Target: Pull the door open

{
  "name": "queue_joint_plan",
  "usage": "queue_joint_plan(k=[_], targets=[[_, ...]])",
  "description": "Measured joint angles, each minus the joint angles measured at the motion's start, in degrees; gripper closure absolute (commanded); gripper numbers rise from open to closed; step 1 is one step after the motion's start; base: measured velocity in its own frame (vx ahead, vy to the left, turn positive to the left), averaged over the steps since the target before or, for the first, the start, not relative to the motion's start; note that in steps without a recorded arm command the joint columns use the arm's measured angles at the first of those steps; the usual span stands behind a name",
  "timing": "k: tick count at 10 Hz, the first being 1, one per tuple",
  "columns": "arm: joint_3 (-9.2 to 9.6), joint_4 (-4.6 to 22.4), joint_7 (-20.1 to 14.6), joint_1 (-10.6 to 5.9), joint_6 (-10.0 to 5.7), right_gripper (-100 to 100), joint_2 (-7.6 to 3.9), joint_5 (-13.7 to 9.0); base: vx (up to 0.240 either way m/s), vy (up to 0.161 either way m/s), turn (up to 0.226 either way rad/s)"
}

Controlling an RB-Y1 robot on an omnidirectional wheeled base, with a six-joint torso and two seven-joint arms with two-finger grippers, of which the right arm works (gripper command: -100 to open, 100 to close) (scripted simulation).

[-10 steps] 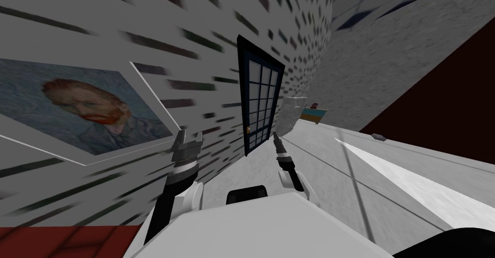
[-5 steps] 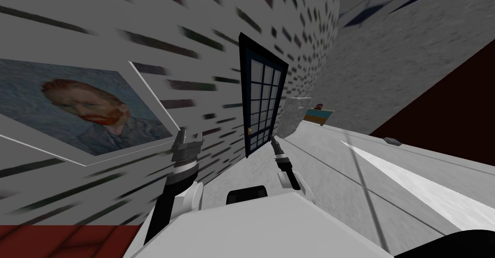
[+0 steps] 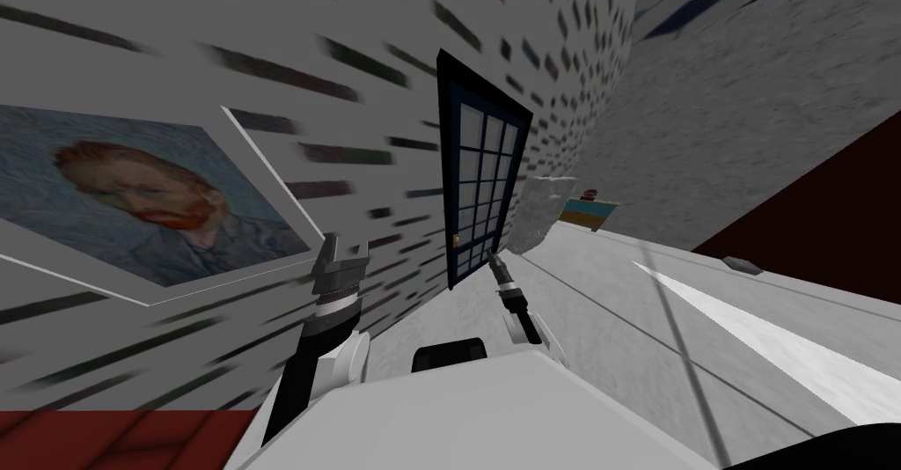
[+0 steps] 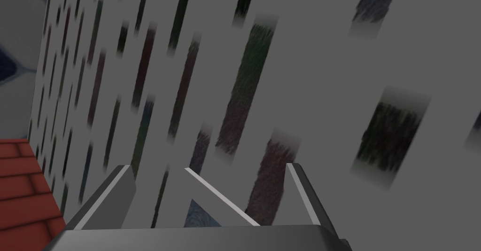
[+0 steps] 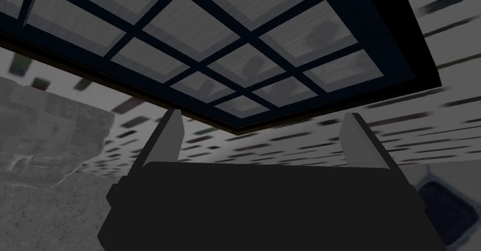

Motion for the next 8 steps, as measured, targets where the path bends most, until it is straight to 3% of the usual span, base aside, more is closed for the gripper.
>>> queue_joint_plan(k=[8], targets=[[-0.65, 12.7, 10.98, -4.09, -3.72, -100, -0.84, 3.64, 0.071, -0.025, 0.058]])
